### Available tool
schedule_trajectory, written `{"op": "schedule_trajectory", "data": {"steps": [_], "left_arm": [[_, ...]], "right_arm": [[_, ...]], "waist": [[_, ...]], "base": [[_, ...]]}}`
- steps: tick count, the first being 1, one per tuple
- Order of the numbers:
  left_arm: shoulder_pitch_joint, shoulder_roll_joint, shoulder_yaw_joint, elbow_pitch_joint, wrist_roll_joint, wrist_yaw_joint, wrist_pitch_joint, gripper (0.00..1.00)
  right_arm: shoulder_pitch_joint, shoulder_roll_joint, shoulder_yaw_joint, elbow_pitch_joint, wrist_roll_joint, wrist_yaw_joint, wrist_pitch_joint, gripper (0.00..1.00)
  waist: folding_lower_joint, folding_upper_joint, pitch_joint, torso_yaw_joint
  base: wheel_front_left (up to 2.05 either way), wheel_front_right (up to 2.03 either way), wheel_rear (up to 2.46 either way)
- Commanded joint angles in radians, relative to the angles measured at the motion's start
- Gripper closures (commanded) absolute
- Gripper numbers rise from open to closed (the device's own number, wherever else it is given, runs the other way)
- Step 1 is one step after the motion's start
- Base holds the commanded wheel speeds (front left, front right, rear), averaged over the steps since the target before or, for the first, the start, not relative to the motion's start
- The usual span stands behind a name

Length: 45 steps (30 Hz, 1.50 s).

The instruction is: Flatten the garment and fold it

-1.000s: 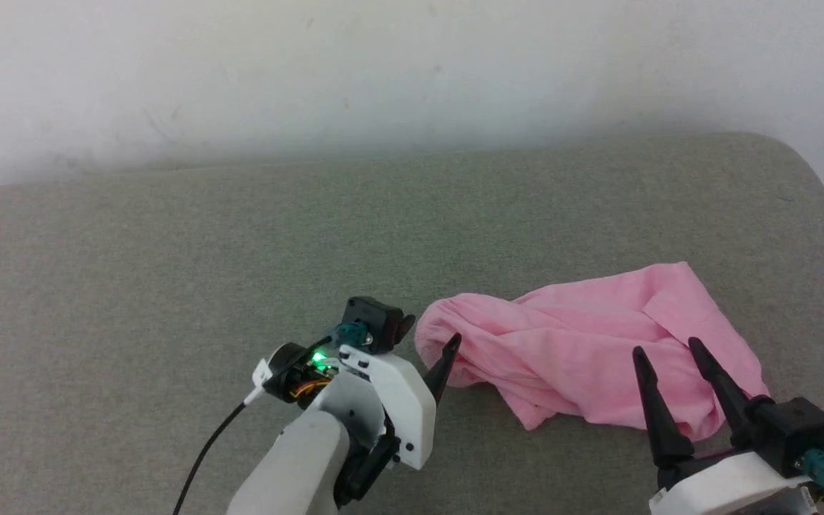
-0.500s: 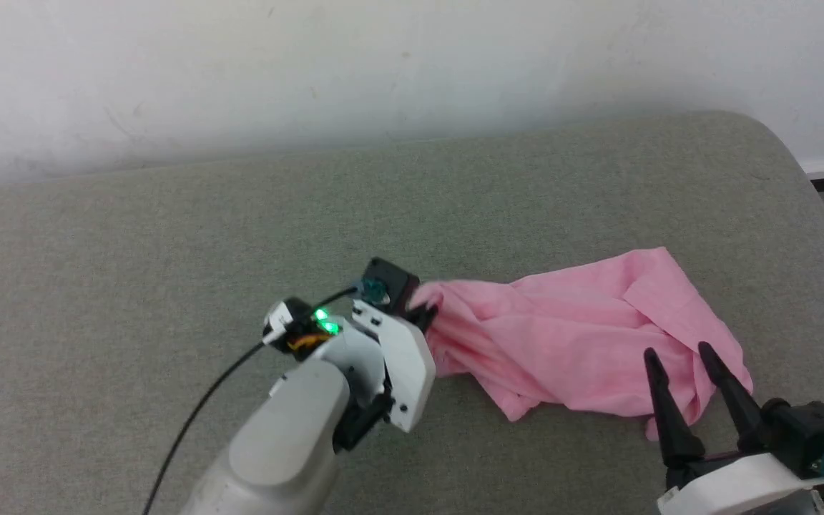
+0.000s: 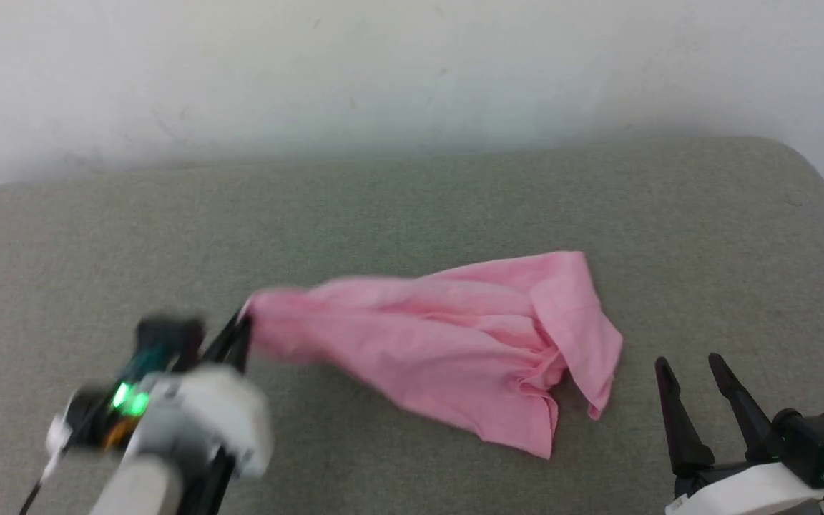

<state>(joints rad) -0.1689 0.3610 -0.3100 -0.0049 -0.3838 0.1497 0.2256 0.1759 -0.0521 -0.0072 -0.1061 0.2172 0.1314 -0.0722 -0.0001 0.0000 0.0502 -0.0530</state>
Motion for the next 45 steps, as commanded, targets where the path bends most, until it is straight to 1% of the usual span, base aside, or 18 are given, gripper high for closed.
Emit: {"op": "schedule_trajectory", "data": {"steps": [1, 4, 6, 8, 11, 12, 13, 19, 21, 22, 24, 32, 35, 39, 40, 41, 42, 45], "left_arm": [[0.086, 0.012, 0.029, -0.028, -0.018, 0.039, 0.008, 1.00], [0.273, 0.013, 0.089, -0.082, -0.054, 0.128, 0.025, 1.00], [0.369, 0.004, 0.111, -0.092, -0.077, 0.163, 0.034, 1.00], [0.431, -0.011, 0.120, -0.090, -0.100, 0.179, 0.035, 1.00], [0.466, -0.027, 0.121, -0.074, -0.135, 0.171, 0.041, 0.98], [0.471, -0.037, 0.128, -0.069, -0.149, 0.167, 0.029, 0.25], [0.470, -0.048, 0.132, -0.070, -0.164, 0.157, 0.014, 0.00], [0.390, -0.047, 0.176, -0.155, -0.180, 0.119, -0.076, 0.00], [0.333, -0.021, 0.164, -0.178, -0.159, 0.103, -0.066, 0.00], [0.261, 0.012, 0.136, -0.165, -0.133, 0.074, -0.033, 0.00], [0.219, 0.022, 0.119, -0.147, -0.131, 0.052, -0.013, 0.00], [-0.058, 0.060, -0.041, 0.179, -0.136, -0.143, 0.194, 0.00], [-0.093, 0.060, -0.087, 0.278, -0.149, -0.198, 0.262, 0.00], [-0.102, 0.064, -0.143, 0.353, -0.165, -0.236, 0.355, 0.00], [-0.104, 0.065, -0.152, 0.362, -0.168, -0.240, 0.373, 0.51], [-0.109, 0.068, -0.158, 0.365, -0.165, -0.243, 0.375, 0.51], [-0.119, 0.068, -0.152, 0.362, -0.159, -0.238, 0.352, 1.00], [-0.162, 0.067, -0.115, 0.352, -0.116, -0.187, 0.233, 1.00]], "right_arm": [[0.009, 0.002, 0.000, 0.003, 0.006, -0.001, -0.006, 0.00], [0.007, 0.002, 0.003, 0.003, 0.009, -0.001, -0.006, 0.00], [0.005, 0.002, 0.001, 0.004, 0.010, -0.001, -0.005, 0.00], [0.001, 0.002, -0.001, 0.003, 0.008, -0.001, -0.002, 0.00], [-0.002, 0.002, -0.001, 0.002, 0.003, -0.001, 0.002, 0.00], [-0.003, 0.002, -0.002, 0.001, 0.003, -0.001, 0.003, 0.00], [-0.003, 0.002, -0.004, 0.001, 0.002, -0.001, 0.005, 0.00], [0.004, 0.002, -0.011, -0.010, -0.002, -0.001, 0.017, 0.00], [0.004, 0.002, -0.011, -0.012, -0.002, -0.001, 0.021, 0.00], [0.001, 0.002, -0.005, -0.014, -0.001, -0.001, 0.024, 0.00], [-0.003, 0.002, -0.001, -0.015, -0.001, -0.001, 0.026, 0.00], [-0.032, 0.002, 0.021, -0.008, 0.000, -0.001, 0.028, 0.00], [-0.031, 0.002, 0.021, 0.004, 0.007, -0.001, 0.025, 0.00], [-0.023, 0.002, 0.015, 0.016, 0.017, -0.001, 0.020, 0.00], [-0.022, 0.002, 0.014, 0.019, 0.019, -0.001, 0.019, 0.00], [-0.021, 0.002, 0.015, 0.020, 0.024, -0.001, 0.018, 0.00], [-0.022, 0.002, 0.016, 0.020, 0.026, -0.001, 0.017, 0.00], [-0.028, 0.002, 0.018, 0.020, 0.028, -0.001, 0.015, 0.00]], "waist": [[0.0001, 0.0000, 0.008, 0.013], [0.0001, 0.0000, 0.019, 0.027], [0.0001, 0.0000, 0.025, 0.037], [0.0001, 0.0000, 0.028, 0.046], [0.0001, 0.0000, 0.028, 0.054], [0.0001, 0.0000, 0.026, 0.058], [0.0001, 0.0000, 0.024, 0.063], [0.0001, 0.0000, 0.011, 0.082], [0.0001, 0.0000, 0.009, 0.085], [0.0001, 0.0000, 0.011, 0.083], [0.0001, 0.0000, 0.014, 0.081], [0.0001, 0.0000, 0.036, 0.033], [0.0001, 0.0000, 0.035, 0.012], [0.0001, 0.0000, 0.034, 0.000], [0.0001, 0.0000, 0.034, -0.002], [0.0001, 0.0000, 0.035, -0.003], [0.0001, 0.0000, 0.038, -0.004], [0.0001, 0.0000, 0.045, -0.003]], "base": [[0.00, 0.00, 0.00], [0.00, 0.00, 0.00], [0.00, 0.00, 0.00], [0.00, 0.00, 0.00], [0.00, 0.00, 0.00], [0.00, 0.00, 0.00], [0.00, 0.00, 0.00], [0.00, 0.00, 0.00], [0.00, 0.00, 0.00], [0.00, 0.00, 0.00], [0.00, 0.00, 0.00], [0.00, 0.00, 0.00], [0.00, 0.00, 0.00], [0.00, 0.00, 0.00], [0.00, 0.00, 0.00], [0.00, 0.00, 0.00], [0.00, 0.00, 0.00], [0.00, 0.00, 0.00]]}}
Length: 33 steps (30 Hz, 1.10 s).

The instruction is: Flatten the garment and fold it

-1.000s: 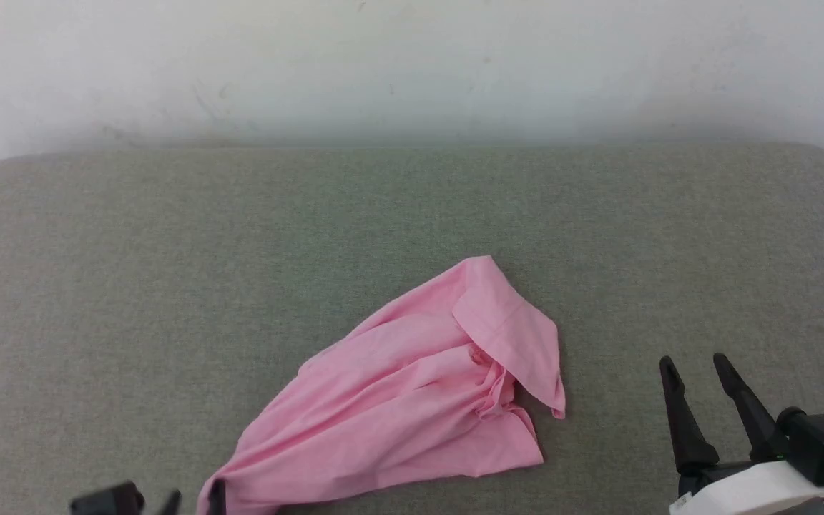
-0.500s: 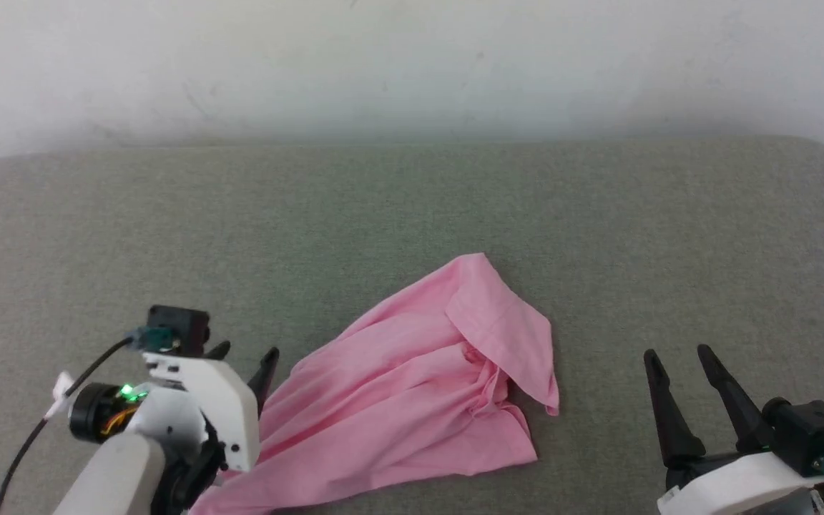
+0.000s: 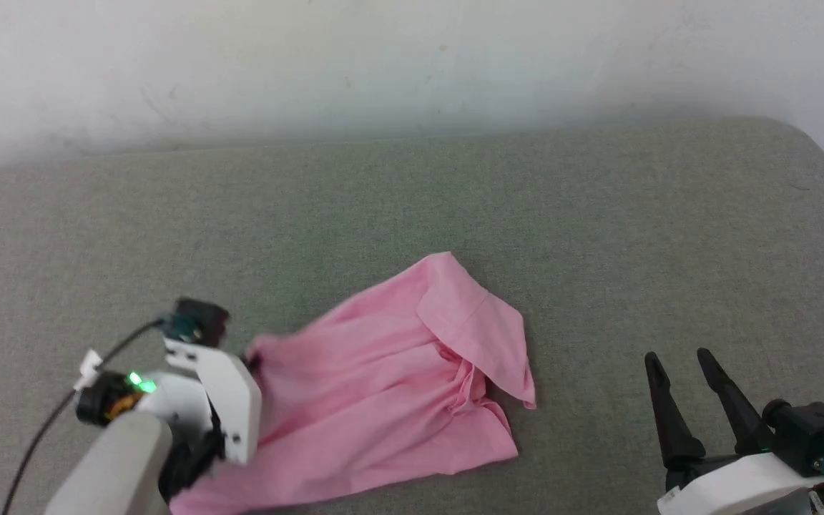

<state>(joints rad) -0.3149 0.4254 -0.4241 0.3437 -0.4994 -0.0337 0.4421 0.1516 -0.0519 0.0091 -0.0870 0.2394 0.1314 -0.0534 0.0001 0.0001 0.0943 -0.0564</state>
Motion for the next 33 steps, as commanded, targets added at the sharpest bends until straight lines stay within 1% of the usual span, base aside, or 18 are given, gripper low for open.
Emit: {"op": "schedule_trajectory", "data": {"steps": [1, 4, 7, 10, 11, 12, 13, 14, 15, 18, 20, 23, 27, 33], "left_arm": [[-0.030, -0.001, 0.015, 0.002, 0.012, 0.017, -0.030, 1.00], [-0.078, -0.011, 0.050, 0.009, 0.042, 0.061, -0.147, 1.00], [-0.120, -0.029, 0.076, 0.054, 0.050, 0.091, -0.225, 1.00], [-0.148, -0.053, 0.084, 0.135, 0.035, 0.084, -0.260, 1.00], [-0.153, -0.061, 0.086, 0.169, 0.025, 0.074, -0.267, 1.00], [-0.157, -0.068, 0.083, 0.204, 0.016, 0.059, -0.267, 0.83], [-0.159, -0.076, 0.089, 0.230, 0.005, 0.055, -0.280, 0.54], [-0.159, -0.084, 0.092, 0.252, -0.003, 0.050, -0.295, 0.00], [-0.155, -0.091, 0.097, 0.267, -0.011, 0.047, -0.310, 0.00], [-0.130, -0.095, 0.124, 0.277, -0.028, 0.057, -0.378, 0.00], [-0.104, -0.093, 0.150, 0.259, -0.045, 0.066, -0.418, 0.00], [-0.052, -0.076, 0.183, 0.197, -0.070, 0.083, -0.434, 0.00], [0.036, -0.027, 0.213, 0.073, -0.111, 0.096, -0.361, 0.00], [0.190, 0.060, 0.240, -0.144, -0.188, 0.131, -0.142, 0.00]], "right_arm": [[-0.007, 0.002, 0.002, 0.001, 0.006, -0.001, -0.004, 0.00], [-0.015, 0.002, 0.004, 0.000, 0.003, -0.001, -0.005, 0.00], [-0.025, 0.002, 0.008, 0.002, 0.001, -0.001, -0.004, 0.00], [-0.032, 0.002, 0.017, 0.009, 0.002, -0.001, -0.004, 0.00], [-0.034, 0.002, 0.020, 0.011, 0.003, -0.001, -0.004, 0.00], [-0.037, 0.002, 0.023, 0.013, 0.003, -0.001, -0.005, 0.00], [-0.039, 0.002, 0.027, 0.015, 0.002, -0.001, -0.006, 0.00], [-0.040, 0.002, 0.029, 0.017, 0.001, -0.001, -0.008, 0.00], [-0.040, 0.002, 0.030, 0.019, 0.000, -0.001, -0.009, 0.00], [-0.036, 0.002, 0.031, 0.020, -0.004, -0.001, -0.014, 0.00], [-0.029, 0.002, 0.031, 0.020, -0.003, -0.001, -0.016, 0.00], [-0.014, 0.002, 0.027, 0.020, 0.001, -0.001, -0.015, 0.00], [0.004, 0.002, 0.029, 0.019, 0.002, -0.001, -0.009, 0.00], [0.018, 0.002, 0.037, 0.017, 0.007, -0.001, -0.002, 0.00]], "waist": [[-0.0001, -0.0001, 0.003, 0.000], [-0.0001, -0.0001, 0.012, -0.001], [-0.0001, -0.0001, 0.020, -0.003], [-0.0001, -0.0001, 0.028, -0.008], [-0.0001, -0.0001, 0.029, -0.010], [-0.0001, -0.0001, 0.031, -0.013], [-0.0001, -0.0001, 0.031, -0.016], [-0.0001, -0.0001, 0.030, -0.018], [-0.0001, -0.0001, 0.028, -0.019], [-0.0001, -0.0001, 0.018, -0.016], [-0.0001, -0.0001, 0.006, -0.009], [-0.0001, -0.0001, -0.015, 0.012], [-0.0001, -0.0001, -0.040, 0.039], [-0.0001, -0.0001, -0.057, 0.063]], "base": [[0.00, 0.00, 0.00], [0.00, 0.00, 0.00], [0.00, 0.00, 0.00], [0.00, 0.00, 0.00], [0.00, 0.00, 0.00], [0.00, 0.00, 0.00], [0.00, 0.00, 0.00], [0.00, 0.00, 0.00], [0.00, 0.00, 0.00], [0.00, 0.00, 0.00], [0.00, 0.00, 0.00], [0.00, 0.00, 0.00], [0.00, 0.00, 0.00], [0.00, 0.00, 0.00]]}}
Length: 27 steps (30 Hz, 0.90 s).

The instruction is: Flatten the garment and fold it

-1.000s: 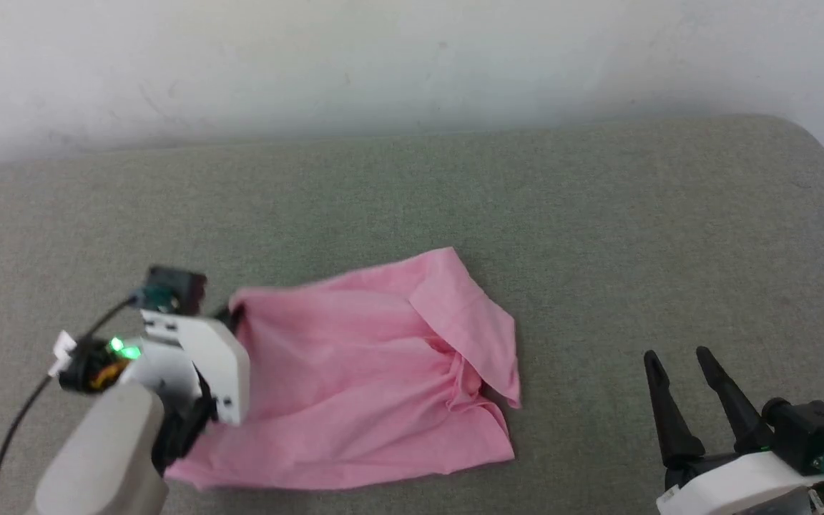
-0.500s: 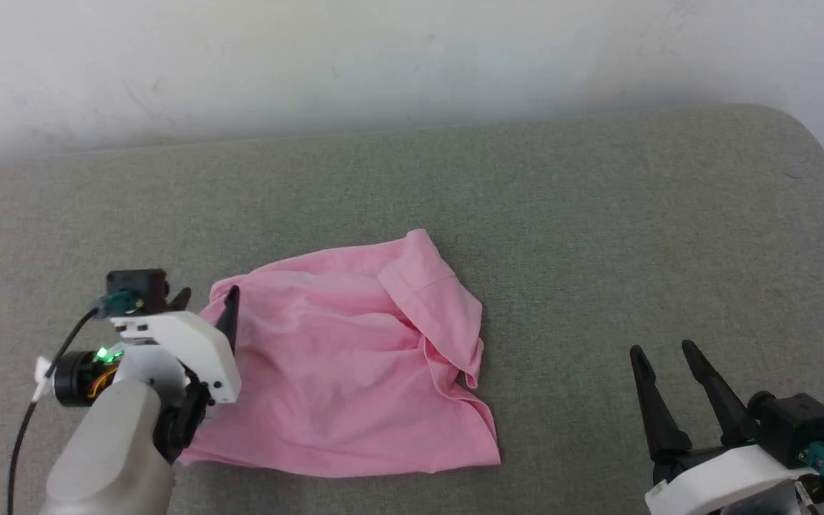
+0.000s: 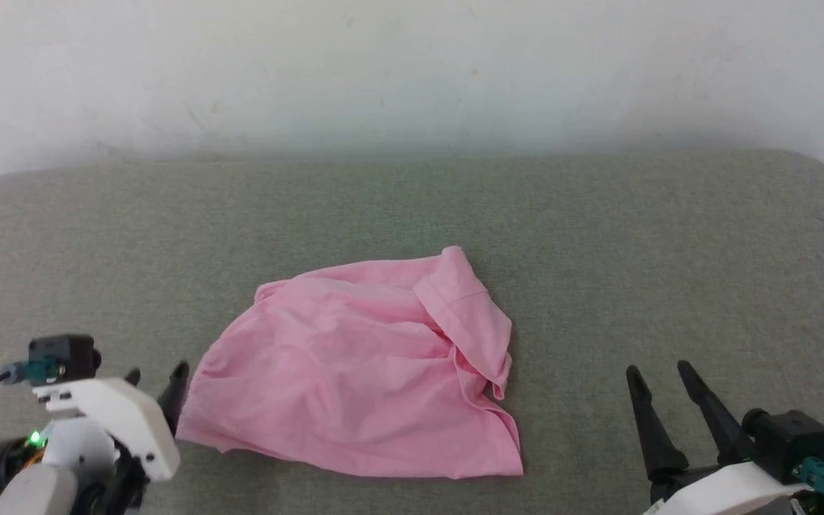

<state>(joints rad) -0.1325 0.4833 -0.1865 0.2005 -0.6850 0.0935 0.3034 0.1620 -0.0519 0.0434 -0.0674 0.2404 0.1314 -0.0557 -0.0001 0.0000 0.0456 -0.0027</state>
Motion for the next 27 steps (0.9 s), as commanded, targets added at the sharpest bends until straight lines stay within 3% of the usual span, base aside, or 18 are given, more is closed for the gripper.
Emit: {"op": "schedule_trajectory", "data": {"steps": [1, 8, 18, 19, 20, 22, 27], "left_arm": [[0.029, 0.017, 0.004, -0.028, -0.014, 0.009, 0.034, 0.00], [0.087, 0.057, -0.035, -0.095, -0.051, 0.021, 0.208, 0.00], [0.010, 0.001, -0.160, 0.087, -0.056, -0.023, 0.354, 0.00], [0.009, -0.004, -0.173, 0.096, -0.059, -0.032, 0.370, 0.06], [0.009, -0.006, -0.182, 0.104, -0.062, -0.042, 0.380, 0.60], [0.012, -0.012, -0.192, 0.106, -0.067, -0.053, 0.385, 1.00], [0.023, -0.008, -0.182, 0.065, -0.052, -0.051, 0.327, 1.00]], "right_arm": [[0.008, 0.002, 0.006, -0.002, 0.007, -0.001, 0.002, 0.00], [-0.001, 0.002, 0.022, -0.002, 0.006, -0.001, 0.009, 0.00], [-0.030, 0.002, 0.028, 0.012, 0.005, -0.001, 0.024, 0.00], [-0.030, 0.002, 0.028, 0.015, 0.006, -0.001, 0.027, 0.00], [-0.030, 0.002, 0.031, 0.019, 0.006, -0.001, 0.034, 0.00], [-0.030, 0.002, 0.041, 0.032, -0.002, -0.001, 0.065, 0.00], [-0.038, 0.002, 0.090, 0.072, 0.002, -0.001, 0.179, 0.00]], "waist": [[0.0001, 0.0000, -0.008, 0.010], [0.0001, 0.0000, 0.015, -0.003], [0.0001, 0.0000, 0.058, -0.048], [0.0001, 0.0000, 0.057, -0.050], [0.0001, 0.0000, 0.057, -0.052], [0.0001, 0.0000, 0.053, -0.053], [0.0001, 0.0000, 0.043, -0.042]], "base": [[0.00, 0.00, 0.00], [0.00, 0.00, 0.00], [0.00, 0.00, 0.00], [0.00, 0.00, 0.00], [0.00, 0.00, 0.00], [0.00, 0.00, 0.00], [0.00, 0.00, 0.00]]}}
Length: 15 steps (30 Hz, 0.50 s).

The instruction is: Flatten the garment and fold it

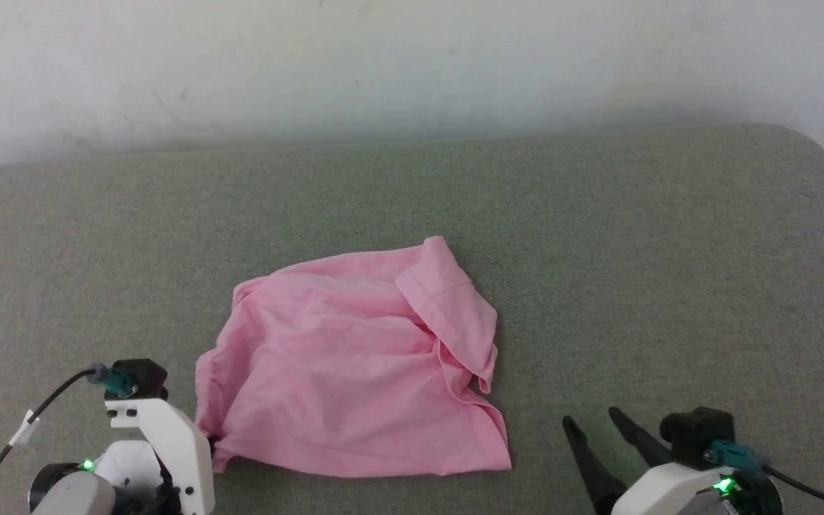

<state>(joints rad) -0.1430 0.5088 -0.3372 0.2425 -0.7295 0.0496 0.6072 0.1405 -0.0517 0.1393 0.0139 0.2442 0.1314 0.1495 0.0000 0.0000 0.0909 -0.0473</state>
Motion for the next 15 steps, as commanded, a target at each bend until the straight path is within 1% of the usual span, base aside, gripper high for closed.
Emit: {"op": "schedule_trajectory", "data": {"steps": [1, 3, 7, 12, 15], "left_arm": [[0.036, -0.031, -0.025, 0.007, 0.001, -0.002, 0.001, 1.00], [0.038, -0.026, -0.014, -0.030, 0.021, 0.013, -0.044, 1.00], [0.044, -0.023, 0.010, -0.115, 0.060, 0.057, -0.119, 1.00], [0.058, -0.019, 0.012, -0.201, 0.095, 0.087, -0.158, 1.00], [0.063, -0.020, 0.015, -0.226, 0.103, 0.095, -0.178, 1.00]], "right_arm": [[-0.023, 0.001, 0.003, 0.003, 0.006, -0.001, 0.007, 0.00], [-0.039, 0.000, 0.031, 0.033, 0.008, -0.001, 0.074, 0.00], [-0.101, -0.014, 0.105, 0.095, 0.039, -0.001, 0.155, 0.00], [-0.190, -0.039, 0.211, 0.204, 0.086, -0.001, 0.245, 0.00], [-0.233, -0.052, 0.256, 0.286, 0.109, -0.001, 0.307, 0.00]], "waist": [[0.0000, 0.0000, -0.004, 0.007], [0.0000, 0.0000, -0.010, 0.022], [0.0000, 0.0000, -0.012, 0.050], [0.0000, 0.0000, -0.009, 0.077], [0.0000, 0.0000, -0.002, 0.086]], "base": [[0.00, 0.00, 0.00], [0.00, 0.00, 0.00], [0.00, 0.00, 0.00], [0.00, 0.00, 0.00], [0.00, 0.00, 0.00]]}}
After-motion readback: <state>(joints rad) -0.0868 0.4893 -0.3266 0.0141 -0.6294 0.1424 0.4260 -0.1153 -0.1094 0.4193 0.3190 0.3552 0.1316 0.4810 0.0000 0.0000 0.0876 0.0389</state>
